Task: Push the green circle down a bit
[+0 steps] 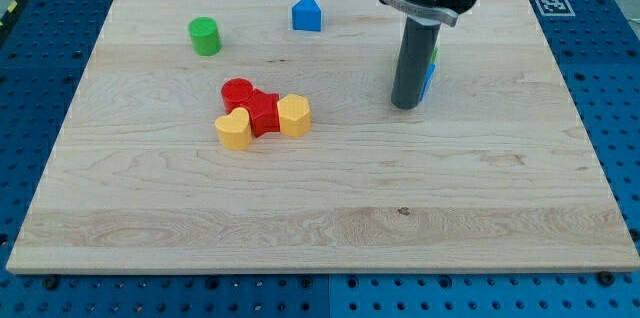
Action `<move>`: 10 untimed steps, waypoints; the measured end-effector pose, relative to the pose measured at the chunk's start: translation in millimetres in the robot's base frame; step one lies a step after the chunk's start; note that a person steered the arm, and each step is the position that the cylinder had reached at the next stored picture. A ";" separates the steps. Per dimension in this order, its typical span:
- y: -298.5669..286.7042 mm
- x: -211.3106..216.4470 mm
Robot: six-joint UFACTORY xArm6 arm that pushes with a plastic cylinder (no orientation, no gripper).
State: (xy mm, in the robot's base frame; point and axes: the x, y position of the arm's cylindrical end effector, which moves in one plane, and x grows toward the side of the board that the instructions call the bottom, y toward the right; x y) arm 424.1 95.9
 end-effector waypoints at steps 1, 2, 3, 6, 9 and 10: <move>6.4 -2.7; 4.6 -2.7; -34.3 -2.7; -166.6 -21.7; -291.0 -45.7; -336.8 -81.6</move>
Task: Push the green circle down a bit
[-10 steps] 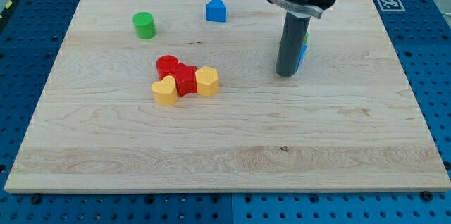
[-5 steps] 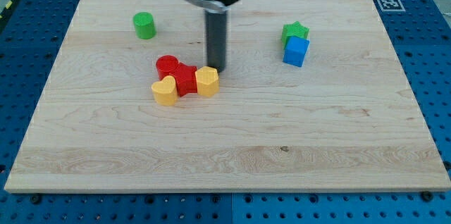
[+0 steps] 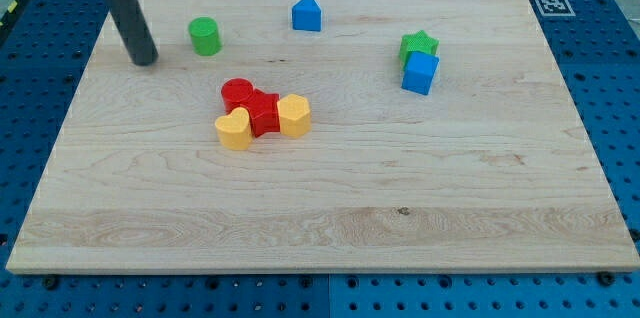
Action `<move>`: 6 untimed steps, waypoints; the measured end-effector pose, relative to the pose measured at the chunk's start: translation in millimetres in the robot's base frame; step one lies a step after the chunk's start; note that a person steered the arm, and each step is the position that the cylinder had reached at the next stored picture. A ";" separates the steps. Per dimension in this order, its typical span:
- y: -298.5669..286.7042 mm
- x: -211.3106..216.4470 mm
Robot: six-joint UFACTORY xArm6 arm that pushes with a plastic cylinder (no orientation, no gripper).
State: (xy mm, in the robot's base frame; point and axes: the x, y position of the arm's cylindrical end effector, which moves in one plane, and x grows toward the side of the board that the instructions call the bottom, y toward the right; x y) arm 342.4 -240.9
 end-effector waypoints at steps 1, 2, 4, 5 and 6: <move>-8.3 -18.4; 11.3 -29.4; 57.7 -34.5; 54.4 -19.9; 54.4 -17.5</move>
